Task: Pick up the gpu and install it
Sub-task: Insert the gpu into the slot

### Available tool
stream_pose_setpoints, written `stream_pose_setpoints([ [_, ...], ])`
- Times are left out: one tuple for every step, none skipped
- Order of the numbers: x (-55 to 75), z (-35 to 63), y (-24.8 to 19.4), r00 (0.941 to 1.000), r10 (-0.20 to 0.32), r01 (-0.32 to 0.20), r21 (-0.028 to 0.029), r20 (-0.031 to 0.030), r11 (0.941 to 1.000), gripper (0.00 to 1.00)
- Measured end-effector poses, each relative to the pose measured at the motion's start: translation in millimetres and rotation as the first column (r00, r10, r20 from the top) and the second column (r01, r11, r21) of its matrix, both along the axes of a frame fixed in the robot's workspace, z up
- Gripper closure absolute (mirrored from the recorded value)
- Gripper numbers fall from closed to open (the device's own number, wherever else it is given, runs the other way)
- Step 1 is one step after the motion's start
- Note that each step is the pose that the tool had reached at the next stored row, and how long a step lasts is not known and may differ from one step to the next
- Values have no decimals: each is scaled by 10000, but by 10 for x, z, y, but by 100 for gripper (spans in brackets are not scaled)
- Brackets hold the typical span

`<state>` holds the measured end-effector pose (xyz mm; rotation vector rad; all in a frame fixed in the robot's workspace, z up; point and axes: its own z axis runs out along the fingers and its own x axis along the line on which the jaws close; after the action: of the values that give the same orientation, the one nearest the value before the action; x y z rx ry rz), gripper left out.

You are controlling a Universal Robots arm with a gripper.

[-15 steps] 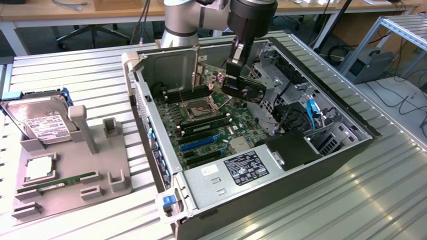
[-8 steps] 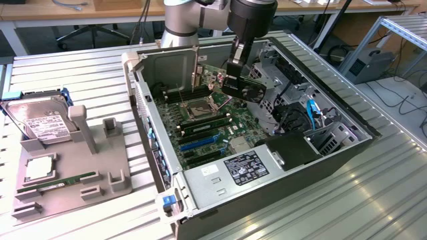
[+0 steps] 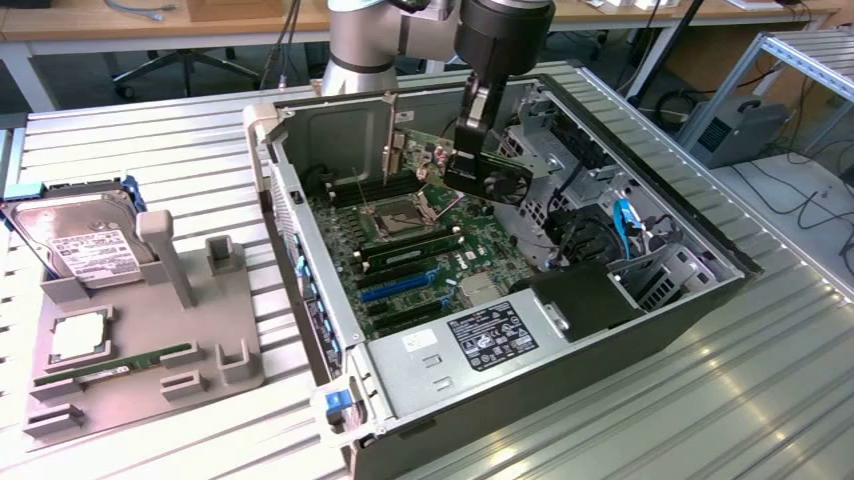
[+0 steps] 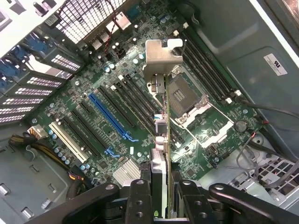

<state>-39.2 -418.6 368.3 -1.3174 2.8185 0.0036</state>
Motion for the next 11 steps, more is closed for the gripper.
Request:
stream_pose_setpoints([
  [0,0,0,10000,23,-23,0,0,10000,73],
  [0,0,0,10000,45,-45,0,0,10000,73],
  [0,0,0,10000,68,-68,-1,0,10000,73],
  [0,0,0,10000,91,-91,0,0,10000,73],
  [0,0,0,9999,116,-116,0,0,9999,73],
  [0,-1,0,9999,138,-138,0,0,9999,73],
  [0,-1,0,9999,164,-164,0,1,9999,73],
  [0,-1,0,9998,189,-189,0,0,9998,73],
  [0,-1,0,9998,213,-213,0,0,9998,73],
  [0,-1,0,9997,236,-236,0,0,9997,73],
  [0,-1,0,9997,258,-258,0,0,9997,73],
])
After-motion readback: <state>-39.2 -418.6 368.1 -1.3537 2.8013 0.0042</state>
